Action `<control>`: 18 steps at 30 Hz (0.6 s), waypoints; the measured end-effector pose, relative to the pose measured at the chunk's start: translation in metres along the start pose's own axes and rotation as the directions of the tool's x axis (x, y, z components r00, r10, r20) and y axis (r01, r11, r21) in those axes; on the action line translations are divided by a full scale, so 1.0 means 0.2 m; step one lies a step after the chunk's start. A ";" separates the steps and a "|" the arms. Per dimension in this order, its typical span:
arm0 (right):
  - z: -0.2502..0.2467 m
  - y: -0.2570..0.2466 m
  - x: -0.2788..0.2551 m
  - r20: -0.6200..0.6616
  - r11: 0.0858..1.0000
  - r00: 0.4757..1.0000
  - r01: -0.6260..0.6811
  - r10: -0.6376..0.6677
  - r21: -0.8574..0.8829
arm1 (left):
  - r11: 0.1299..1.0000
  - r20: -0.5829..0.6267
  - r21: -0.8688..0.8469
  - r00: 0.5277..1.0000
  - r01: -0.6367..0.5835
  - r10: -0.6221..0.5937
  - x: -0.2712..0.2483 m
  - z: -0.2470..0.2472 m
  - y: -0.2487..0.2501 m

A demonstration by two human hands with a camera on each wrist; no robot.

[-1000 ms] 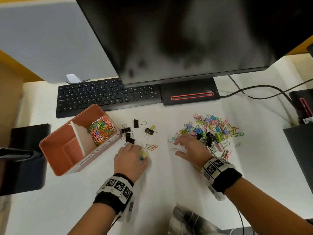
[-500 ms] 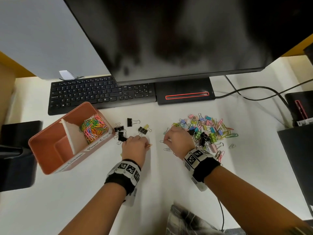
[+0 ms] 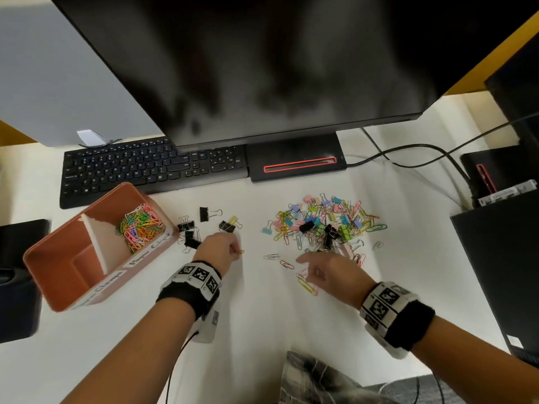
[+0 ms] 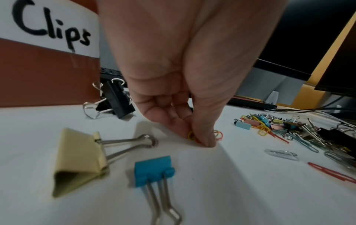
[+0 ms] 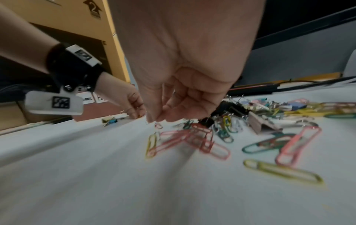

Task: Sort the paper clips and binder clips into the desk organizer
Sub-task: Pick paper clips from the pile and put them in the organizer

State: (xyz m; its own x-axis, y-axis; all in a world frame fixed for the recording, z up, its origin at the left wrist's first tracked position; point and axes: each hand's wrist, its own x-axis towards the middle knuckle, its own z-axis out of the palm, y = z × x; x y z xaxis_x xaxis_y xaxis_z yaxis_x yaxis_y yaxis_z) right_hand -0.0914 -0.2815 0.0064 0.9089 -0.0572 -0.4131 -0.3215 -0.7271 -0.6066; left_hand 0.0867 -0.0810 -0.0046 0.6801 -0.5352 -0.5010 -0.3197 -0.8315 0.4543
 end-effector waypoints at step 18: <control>0.14 -0.05 0.20 -0.113 1.000 0.994 0.000 0.003 0.026 | 0.990 -0.014 -0.011 0.990 -0.140 0.140 0.00 0.20 0.18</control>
State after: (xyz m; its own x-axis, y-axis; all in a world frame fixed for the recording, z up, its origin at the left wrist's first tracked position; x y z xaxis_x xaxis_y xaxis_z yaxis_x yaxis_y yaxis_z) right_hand -0.0590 -0.2573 -0.0227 0.9322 -0.1366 -0.3353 -0.3284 -0.7089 -0.6242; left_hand 0.0482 -0.1172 -0.0174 0.6379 -0.6440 -0.4222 -0.4047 -0.7468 0.5277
